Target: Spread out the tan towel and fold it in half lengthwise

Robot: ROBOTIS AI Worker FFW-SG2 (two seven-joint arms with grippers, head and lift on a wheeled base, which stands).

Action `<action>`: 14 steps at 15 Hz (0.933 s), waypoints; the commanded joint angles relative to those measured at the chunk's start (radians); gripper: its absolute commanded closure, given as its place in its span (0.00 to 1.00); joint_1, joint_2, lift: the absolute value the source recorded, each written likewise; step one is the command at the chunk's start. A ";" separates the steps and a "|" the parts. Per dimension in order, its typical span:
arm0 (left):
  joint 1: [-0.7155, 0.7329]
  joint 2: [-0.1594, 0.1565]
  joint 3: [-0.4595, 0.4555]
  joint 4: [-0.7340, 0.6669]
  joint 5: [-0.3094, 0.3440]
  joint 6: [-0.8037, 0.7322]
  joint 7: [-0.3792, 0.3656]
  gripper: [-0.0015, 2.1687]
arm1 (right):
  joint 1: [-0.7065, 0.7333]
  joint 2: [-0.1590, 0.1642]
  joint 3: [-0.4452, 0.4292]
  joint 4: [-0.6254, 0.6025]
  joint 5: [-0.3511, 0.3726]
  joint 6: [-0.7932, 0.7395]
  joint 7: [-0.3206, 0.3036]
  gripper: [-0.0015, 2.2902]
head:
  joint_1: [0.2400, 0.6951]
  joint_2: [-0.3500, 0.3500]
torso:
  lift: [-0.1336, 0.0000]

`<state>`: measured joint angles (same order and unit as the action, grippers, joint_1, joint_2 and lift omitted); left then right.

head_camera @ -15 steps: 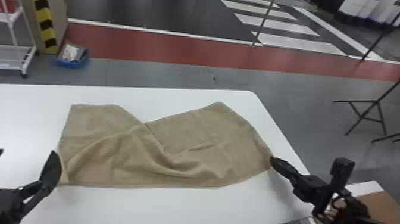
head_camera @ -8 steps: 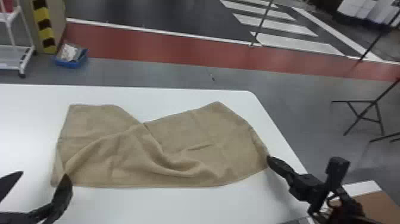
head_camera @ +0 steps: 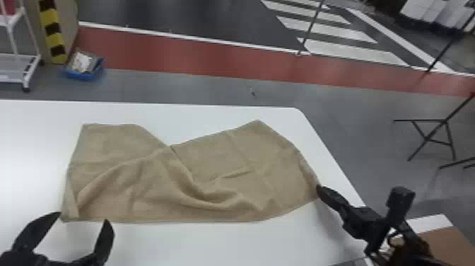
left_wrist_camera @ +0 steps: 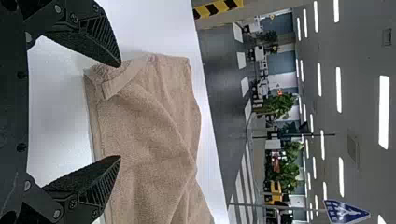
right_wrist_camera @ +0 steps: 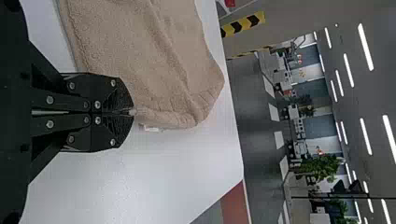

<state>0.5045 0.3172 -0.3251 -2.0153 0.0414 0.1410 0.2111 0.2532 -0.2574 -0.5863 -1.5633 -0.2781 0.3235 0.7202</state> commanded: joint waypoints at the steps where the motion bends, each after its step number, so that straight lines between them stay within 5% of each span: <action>1: -0.024 -0.006 -0.006 0.056 -0.023 -0.050 0.021 0.10 | -0.002 -0.003 -0.010 0.019 -0.026 -0.002 0.013 0.58 | 1.00 0.00 | 0.04; 14: -0.044 -0.012 0.038 0.112 -0.034 -0.099 0.050 0.10 | -0.022 -0.011 -0.024 0.048 -0.056 0.019 0.035 0.58 | 1.00 0.00 | 0.04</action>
<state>0.4590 0.3053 -0.2884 -1.9012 0.0071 0.0581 0.2598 0.2319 -0.2681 -0.6102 -1.5155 -0.3338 0.3380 0.7547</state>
